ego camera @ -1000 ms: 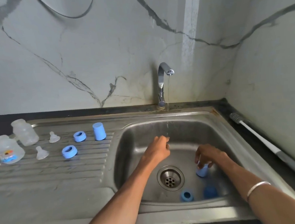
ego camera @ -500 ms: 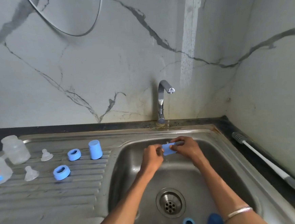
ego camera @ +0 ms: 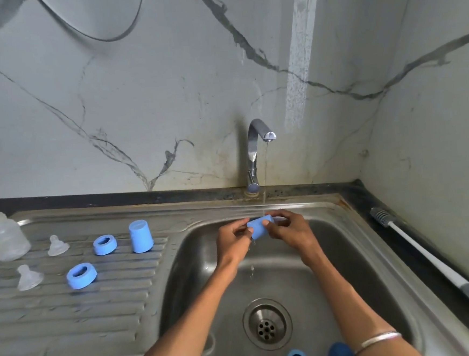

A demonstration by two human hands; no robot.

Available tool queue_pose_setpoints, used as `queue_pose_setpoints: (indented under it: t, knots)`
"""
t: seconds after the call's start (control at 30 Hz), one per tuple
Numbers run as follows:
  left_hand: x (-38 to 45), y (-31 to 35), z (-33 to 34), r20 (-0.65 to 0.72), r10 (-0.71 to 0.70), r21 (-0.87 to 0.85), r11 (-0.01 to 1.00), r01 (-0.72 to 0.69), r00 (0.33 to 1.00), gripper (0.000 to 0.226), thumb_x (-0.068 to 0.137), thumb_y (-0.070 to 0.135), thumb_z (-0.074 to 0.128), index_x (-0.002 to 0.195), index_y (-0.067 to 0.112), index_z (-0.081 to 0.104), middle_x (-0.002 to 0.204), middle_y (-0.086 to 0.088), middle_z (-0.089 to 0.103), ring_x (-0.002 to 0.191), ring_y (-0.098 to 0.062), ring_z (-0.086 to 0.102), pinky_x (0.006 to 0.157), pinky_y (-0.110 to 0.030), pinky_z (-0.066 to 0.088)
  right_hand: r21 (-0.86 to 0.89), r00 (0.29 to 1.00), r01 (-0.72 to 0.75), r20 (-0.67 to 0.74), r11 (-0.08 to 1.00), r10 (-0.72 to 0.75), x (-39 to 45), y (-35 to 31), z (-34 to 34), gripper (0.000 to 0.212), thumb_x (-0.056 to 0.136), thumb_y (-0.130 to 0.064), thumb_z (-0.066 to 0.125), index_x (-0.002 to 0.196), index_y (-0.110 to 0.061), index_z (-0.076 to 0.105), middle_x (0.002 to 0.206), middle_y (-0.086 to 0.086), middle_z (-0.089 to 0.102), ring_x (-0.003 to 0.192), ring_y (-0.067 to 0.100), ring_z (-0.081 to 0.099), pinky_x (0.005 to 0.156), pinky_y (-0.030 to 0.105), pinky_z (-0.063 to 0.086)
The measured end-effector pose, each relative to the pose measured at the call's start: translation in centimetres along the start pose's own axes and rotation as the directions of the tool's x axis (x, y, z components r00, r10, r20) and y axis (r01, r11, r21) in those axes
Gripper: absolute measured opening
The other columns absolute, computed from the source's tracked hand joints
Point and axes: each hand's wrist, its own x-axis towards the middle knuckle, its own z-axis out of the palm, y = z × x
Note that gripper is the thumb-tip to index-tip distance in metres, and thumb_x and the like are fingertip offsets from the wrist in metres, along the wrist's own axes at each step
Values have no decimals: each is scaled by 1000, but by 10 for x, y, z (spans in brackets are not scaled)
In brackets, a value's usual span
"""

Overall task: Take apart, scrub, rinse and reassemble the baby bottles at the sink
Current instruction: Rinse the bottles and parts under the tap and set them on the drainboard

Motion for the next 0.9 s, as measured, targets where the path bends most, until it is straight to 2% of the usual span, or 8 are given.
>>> queue_pose_setpoints:
  t: [0.13, 0.23, 0.3, 0.47, 0.63, 0.77, 0.83, 0.9]
  knots:
    - [-5, 0, 4, 55, -33, -118, 992, 39, 998, 28, 86, -5, 68, 109, 9, 74, 86, -3, 75, 80, -16, 70, 83, -44, 59, 54, 1000, 19, -14, 998, -18, 1, -3, 7, 33, 83, -26, 80, 113, -16, 71, 104, 4, 74, 95, 19, 71, 84, 34, 60]
    - [-8, 3, 4, 112, -124, -296, 943, 152, 986, 29, 93, -6, 61, 120, 2, 68, 98, -6, 74, 94, -20, 71, 82, -31, 60, 56, 997, 72, 28, 996, -74, 0, -6, 9, 32, 85, -20, 78, 116, -22, 69, 110, 0, 72, 104, 17, 68, 92, 37, 58]
    - [-11, 8, 3, 166, -164, -381, 899, 217, 972, 31, 96, -6, 56, 121, 8, 65, 106, -11, 72, 101, -25, 69, 79, -26, 60, 51, 995, 85, 44, 995, -87, -1, -8, 11, 38, 86, -18, 76, 123, -20, 66, 117, 2, 70, 109, 17, 65, 96, 38, 55]
    - [-11, 9, 3, 169, -125, -350, 920, 178, 978, 28, 97, -1, 58, 121, 10, 67, 107, -9, 74, 100, -22, 70, 84, -30, 59, 56, 996, 85, -16, 995, -84, -1, -11, 16, 40, 87, -27, 76, 124, -20, 65, 118, 4, 68, 108, 20, 65, 91, 44, 58]
    - [-10, 10, 5, 182, -117, -323, 931, 172, 976, 22, 92, 0, 65, 109, 11, 72, 106, -15, 75, 103, -27, 70, 96, -40, 56, 98, 999, 32, -5, 995, -32, -2, -10, 15, 39, 89, -35, 72, 122, -16, 64, 115, 4, 70, 103, 18, 68, 80, 32, 60]
    - [-12, 15, 6, 184, -148, -422, 881, 214, 972, 22, 93, 0, 63, 115, -4, 68, 107, -20, 73, 101, -28, 72, 89, -30, 58, 187, 995, -18, 96, 982, 0, -3, -10, 15, 40, 93, -37, 66, 126, -14, 67, 114, 3, 73, 106, 18, 68, 98, 37, 55]
    - [-14, 19, 5, 211, -161, -487, 838, 247, 964, 17, 95, 2, 61, 111, -2, 67, 107, -21, 73, 100, -29, 72, 83, -28, 59, 208, 991, -32, 137, 978, 3, -1, -9, 14, 39, 91, -36, 69, 125, -16, 68, 113, 2, 74, 107, 17, 69, 99, 38, 54]
    - [-15, 21, 4, 246, -168, -514, 812, 276, 954, 14, 98, 2, 57, 107, 3, 67, 107, -21, 73, 101, -31, 71, 86, -31, 59, 199, 989, -39, 148, 979, 9, -1, -8, 13, 43, 86, -36, 75, 125, -22, 67, 115, 1, 72, 106, 16, 69, 96, 37, 56]
